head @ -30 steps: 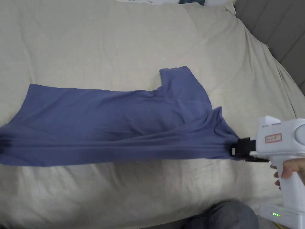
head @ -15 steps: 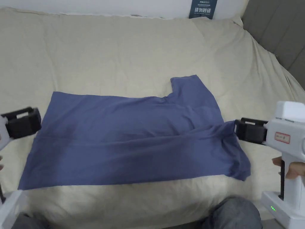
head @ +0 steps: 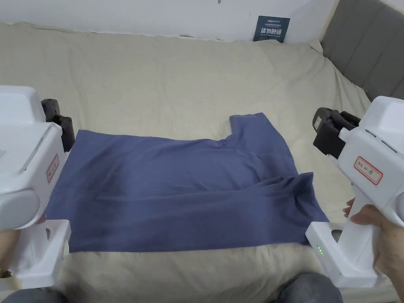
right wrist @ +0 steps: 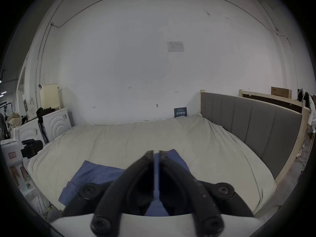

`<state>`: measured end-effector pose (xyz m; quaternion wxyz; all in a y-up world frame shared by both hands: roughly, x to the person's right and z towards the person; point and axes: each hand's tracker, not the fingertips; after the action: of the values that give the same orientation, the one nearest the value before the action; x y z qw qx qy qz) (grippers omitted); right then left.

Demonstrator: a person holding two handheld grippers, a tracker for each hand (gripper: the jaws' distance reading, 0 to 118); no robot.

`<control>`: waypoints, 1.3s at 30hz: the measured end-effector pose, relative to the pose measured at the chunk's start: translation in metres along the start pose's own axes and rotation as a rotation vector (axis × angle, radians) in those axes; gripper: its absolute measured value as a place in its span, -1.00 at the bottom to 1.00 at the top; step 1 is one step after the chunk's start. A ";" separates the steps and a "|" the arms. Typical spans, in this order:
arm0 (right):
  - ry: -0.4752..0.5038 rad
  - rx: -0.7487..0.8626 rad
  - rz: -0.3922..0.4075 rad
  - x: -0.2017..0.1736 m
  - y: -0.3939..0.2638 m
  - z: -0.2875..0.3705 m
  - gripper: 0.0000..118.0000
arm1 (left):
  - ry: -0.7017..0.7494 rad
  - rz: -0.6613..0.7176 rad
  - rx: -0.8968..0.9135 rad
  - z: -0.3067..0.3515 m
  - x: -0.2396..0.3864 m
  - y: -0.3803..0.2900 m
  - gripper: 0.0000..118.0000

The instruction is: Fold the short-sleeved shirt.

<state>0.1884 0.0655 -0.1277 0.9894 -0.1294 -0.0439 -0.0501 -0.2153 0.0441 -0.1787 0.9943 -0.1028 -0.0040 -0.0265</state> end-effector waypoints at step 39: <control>-0.077 -0.346 -0.087 0.027 -0.046 -0.173 -0.97 | -0.035 0.066 -0.820 -0.359 -0.032 -0.080 -0.97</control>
<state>0.2230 -0.0261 -0.2795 0.9469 -0.2973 -0.0779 -0.0947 -0.2509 -0.1055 -0.5143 0.8710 -0.4911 -0.0067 0.0076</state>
